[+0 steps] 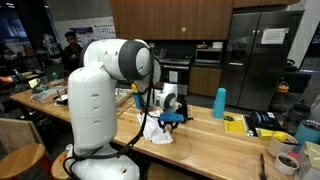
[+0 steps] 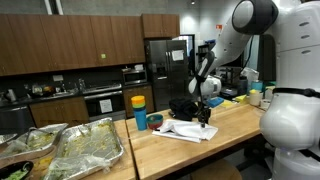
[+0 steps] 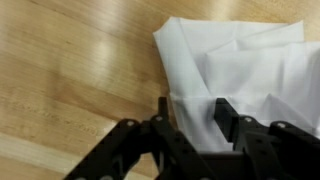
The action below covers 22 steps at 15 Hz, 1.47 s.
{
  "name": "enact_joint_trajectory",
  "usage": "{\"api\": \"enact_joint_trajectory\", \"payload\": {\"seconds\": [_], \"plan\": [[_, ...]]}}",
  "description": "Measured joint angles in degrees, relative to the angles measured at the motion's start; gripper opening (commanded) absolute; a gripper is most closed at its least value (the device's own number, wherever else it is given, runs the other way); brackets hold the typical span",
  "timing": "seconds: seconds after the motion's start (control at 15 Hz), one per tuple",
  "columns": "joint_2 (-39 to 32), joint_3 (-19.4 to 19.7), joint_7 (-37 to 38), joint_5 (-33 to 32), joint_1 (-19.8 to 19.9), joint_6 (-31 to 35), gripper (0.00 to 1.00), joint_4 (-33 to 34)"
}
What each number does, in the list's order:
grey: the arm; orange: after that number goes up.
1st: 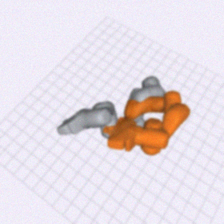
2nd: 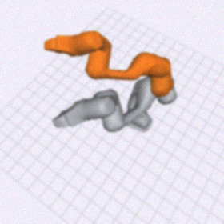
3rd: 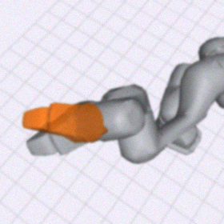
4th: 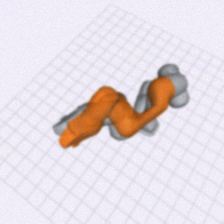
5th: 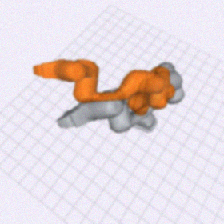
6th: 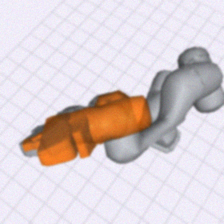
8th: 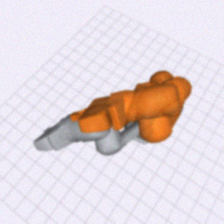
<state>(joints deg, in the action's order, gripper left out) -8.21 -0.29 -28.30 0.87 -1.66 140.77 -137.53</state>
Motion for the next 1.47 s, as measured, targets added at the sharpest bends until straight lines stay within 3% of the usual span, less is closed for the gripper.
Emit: {"api": "enact_joint_trajectory", "payload": {"seconds": [0.2, 1.47], "plan": [[-0.03, -0.02, -0.01, 0.02, 0.33, 0.59, 0.01, 0.08], [-0.06, 0.38, -1.91, 6.2, 5.46, 0.55, 0.01, 1.63]]}}
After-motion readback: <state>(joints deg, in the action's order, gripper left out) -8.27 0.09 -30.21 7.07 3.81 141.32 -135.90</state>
